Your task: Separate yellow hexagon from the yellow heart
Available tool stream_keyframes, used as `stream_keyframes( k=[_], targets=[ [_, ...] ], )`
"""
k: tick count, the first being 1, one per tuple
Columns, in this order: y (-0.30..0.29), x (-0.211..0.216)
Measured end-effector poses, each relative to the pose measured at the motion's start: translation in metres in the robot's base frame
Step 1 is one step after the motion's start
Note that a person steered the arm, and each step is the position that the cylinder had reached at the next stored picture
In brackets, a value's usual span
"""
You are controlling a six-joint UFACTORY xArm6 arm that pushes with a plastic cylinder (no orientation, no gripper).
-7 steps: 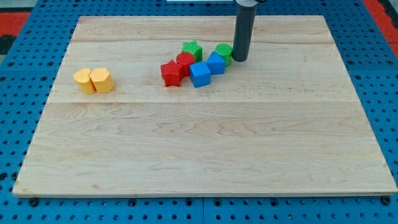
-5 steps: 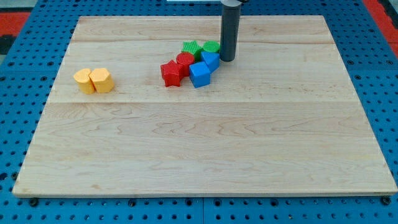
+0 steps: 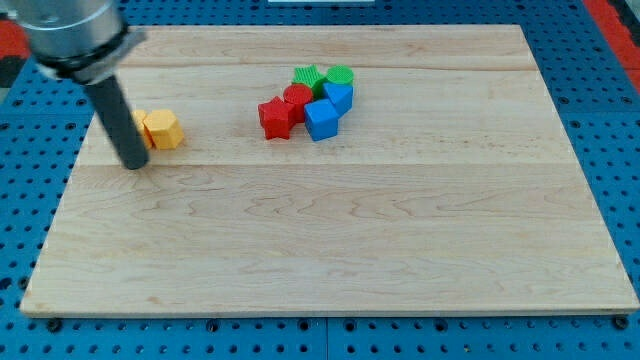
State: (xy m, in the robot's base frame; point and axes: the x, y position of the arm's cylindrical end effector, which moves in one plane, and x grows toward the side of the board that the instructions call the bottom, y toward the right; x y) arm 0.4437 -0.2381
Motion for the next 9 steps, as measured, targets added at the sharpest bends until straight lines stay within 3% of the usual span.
stream_keyframes(
  k=[1, 4, 7, 9],
  targets=[
    [-0.050, -0.010],
    [0.046, -0.021],
    [0.012, -0.083],
    [0.079, -0.103]
  ],
)
